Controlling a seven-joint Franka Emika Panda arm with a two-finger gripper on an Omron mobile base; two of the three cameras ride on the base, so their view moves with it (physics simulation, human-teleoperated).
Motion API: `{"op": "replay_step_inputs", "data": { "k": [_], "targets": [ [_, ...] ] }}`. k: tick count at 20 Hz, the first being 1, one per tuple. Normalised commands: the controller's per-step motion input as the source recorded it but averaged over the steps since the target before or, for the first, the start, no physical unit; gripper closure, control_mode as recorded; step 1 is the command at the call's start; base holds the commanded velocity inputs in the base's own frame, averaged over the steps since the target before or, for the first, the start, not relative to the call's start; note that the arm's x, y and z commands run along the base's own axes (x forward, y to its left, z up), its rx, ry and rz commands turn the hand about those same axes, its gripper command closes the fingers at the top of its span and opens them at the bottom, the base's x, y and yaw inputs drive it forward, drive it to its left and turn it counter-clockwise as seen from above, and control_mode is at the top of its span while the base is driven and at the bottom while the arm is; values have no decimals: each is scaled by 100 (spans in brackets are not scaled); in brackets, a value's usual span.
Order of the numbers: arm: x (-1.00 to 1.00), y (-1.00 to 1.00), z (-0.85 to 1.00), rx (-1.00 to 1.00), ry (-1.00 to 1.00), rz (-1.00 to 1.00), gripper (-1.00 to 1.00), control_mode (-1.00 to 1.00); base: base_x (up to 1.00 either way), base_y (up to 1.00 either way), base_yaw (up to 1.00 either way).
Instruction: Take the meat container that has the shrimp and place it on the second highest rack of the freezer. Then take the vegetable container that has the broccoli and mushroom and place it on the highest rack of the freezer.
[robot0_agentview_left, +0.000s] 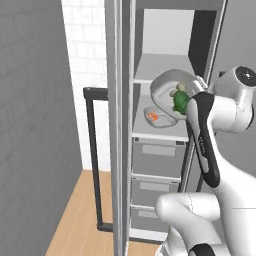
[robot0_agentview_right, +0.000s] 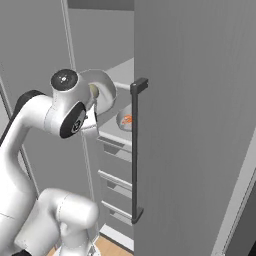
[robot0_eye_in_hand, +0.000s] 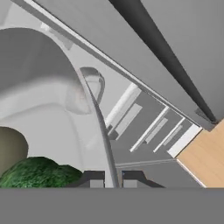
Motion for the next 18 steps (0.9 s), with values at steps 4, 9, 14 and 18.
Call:
{"op": "replay_step_inputs", "data": {
  "k": [4, 9, 14, 18],
  "targets": [
    [59, 12, 56, 0, -17, -29, 100, -100, 0, 0, 0],
    [58, 0, 41, 4, -4, -18, 100, -100, 0, 0, 0],
    [8, -3, 0, 3, 0, 0, 100, -100, 0, 0, 0],
    [70, -6, -1, 6, 0, -20, 100, -100, 0, 0, 0]
  ]
}}
